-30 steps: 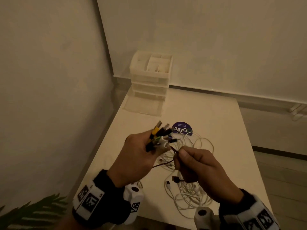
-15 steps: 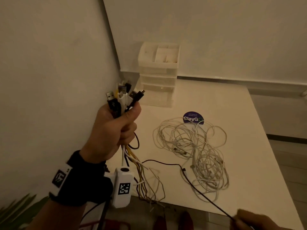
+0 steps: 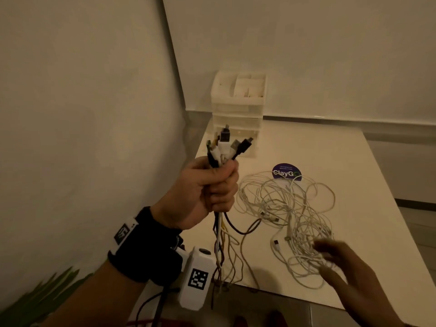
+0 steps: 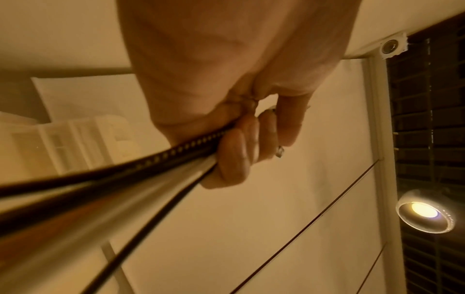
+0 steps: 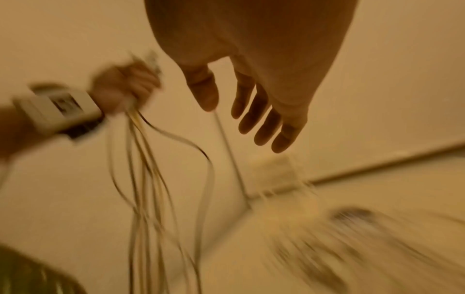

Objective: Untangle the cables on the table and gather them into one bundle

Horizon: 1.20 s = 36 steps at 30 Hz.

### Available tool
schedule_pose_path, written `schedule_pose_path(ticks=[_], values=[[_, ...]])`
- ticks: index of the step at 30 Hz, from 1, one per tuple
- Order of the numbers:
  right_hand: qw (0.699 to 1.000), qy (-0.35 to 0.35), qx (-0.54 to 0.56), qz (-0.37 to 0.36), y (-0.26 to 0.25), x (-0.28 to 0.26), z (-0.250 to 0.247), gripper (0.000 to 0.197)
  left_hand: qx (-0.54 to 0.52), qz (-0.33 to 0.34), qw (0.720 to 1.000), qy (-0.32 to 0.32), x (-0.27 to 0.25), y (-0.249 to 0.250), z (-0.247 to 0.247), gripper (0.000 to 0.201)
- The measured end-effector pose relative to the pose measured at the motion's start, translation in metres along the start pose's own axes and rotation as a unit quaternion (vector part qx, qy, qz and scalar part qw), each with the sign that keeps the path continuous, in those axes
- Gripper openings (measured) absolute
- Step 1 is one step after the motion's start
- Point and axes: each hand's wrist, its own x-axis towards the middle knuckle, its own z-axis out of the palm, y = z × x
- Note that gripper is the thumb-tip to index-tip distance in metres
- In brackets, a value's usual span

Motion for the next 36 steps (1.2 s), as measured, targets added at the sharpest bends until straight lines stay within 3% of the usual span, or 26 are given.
schedule_pose_path(ticks=[2,4,6,10,12,14,17,20,26,32,36], values=[[0.993,-0.05,0.053,-0.091,-0.058,0.024,0.02,0.043,0.01,0.001,1.0,0.002,-0.003,-0.001,0.005,0.013],[0.977,-0.153,0.053,-0.142,-0.104,0.045,0.041,0.055,0.02,0.004,1.0,0.009,-0.006,-0.001,0.009,0.023],[0.961,-0.237,0.054,-0.131,-0.137,0.064,0.065,0.051,0.027,0.018,0.999,0.018,-0.01,0.004,0.012,0.022],[0.935,-0.322,0.126,-0.073,-0.156,0.093,0.105,0.012,0.021,0.04,0.998,0.041,-0.02,0.018,0.01,0.02],[0.908,-0.363,0.205,-0.039,-0.155,0.096,0.121,0.019,0.019,0.036,0.997,0.063,-0.022,0.025,0.008,0.024],[0.901,-0.351,0.255,-0.02,-0.156,0.099,0.133,0.033,0.006,0.026,0.996,0.085,-0.019,0.035,0.002,0.028],[0.917,-0.316,0.243,-0.019,-0.148,0.104,0.139,0.048,-0.005,0.034,0.993,0.112,-0.015,0.051,-0.01,0.03],[0.931,-0.326,0.161,-0.042,-0.134,0.101,0.142,0.051,0.014,0.057,0.992,0.11,-0.011,0.062,-0.012,0.032],[0.934,-0.329,0.13,-0.043,-0.083,0.09,0.154,0.058,0.108,0.137,0.981,0.089,-0.006,0.064,0.003,0.03],[0.935,-0.346,0.071,0.015,-0.022,0.079,0.163,0.066,0.142,0.161,0.972,0.092,-0.001,0.058,0.002,0.029],[0.941,-0.317,0.066,0.1,0.003,0.064,0.173,0.062,0.138,0.172,0.972,0.081,0.001,0.064,0.004,0.029]])
